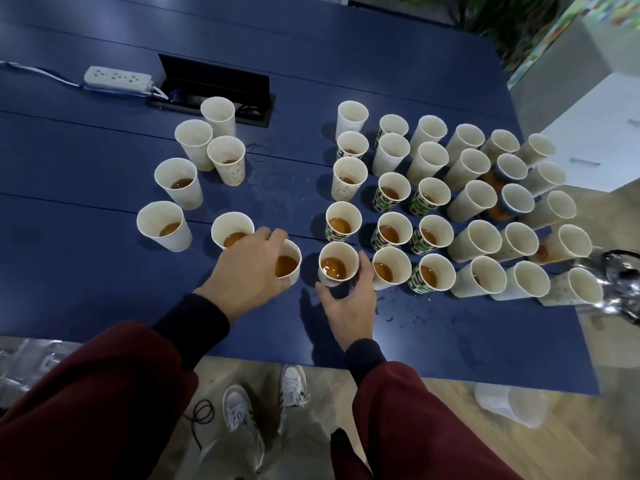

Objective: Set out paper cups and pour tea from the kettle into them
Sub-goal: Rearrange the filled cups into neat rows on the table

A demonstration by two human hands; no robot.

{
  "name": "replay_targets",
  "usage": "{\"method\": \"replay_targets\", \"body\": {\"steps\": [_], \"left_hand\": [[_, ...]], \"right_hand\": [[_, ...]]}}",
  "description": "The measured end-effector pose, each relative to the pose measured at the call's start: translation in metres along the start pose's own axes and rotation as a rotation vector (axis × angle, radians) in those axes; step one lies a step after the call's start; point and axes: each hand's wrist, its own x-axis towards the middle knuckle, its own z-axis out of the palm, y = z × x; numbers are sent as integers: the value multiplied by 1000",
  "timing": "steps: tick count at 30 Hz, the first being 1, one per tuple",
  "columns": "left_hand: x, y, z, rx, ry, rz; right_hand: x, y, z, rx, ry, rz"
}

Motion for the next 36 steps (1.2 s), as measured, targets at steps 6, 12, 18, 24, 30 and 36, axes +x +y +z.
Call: {"method": "replay_targets", "body": {"steps": [6, 12, 18, 24, 30, 36], "left_hand": [[0, 0, -27, -21, 42, 110], [1, -2, -54, -44, 8, 147], [11, -5, -79, -38, 3, 141], [53, -25, -108, -158, -54, 100], [137, -56, -117, -462, 132, -52], [225, -114, -109, -130, 238, -283]], "right_hand": [[-23, -40, -12, 54, 45, -43], [-26, -81, 3, -38, -173, -214], [-4, -112, 31, 77, -232, -242], [49, -132, 46, 108, -239, -242], [142, -143, 71, 222, -253, -148], [237, -146, 105, 174, -161, -126]]}}
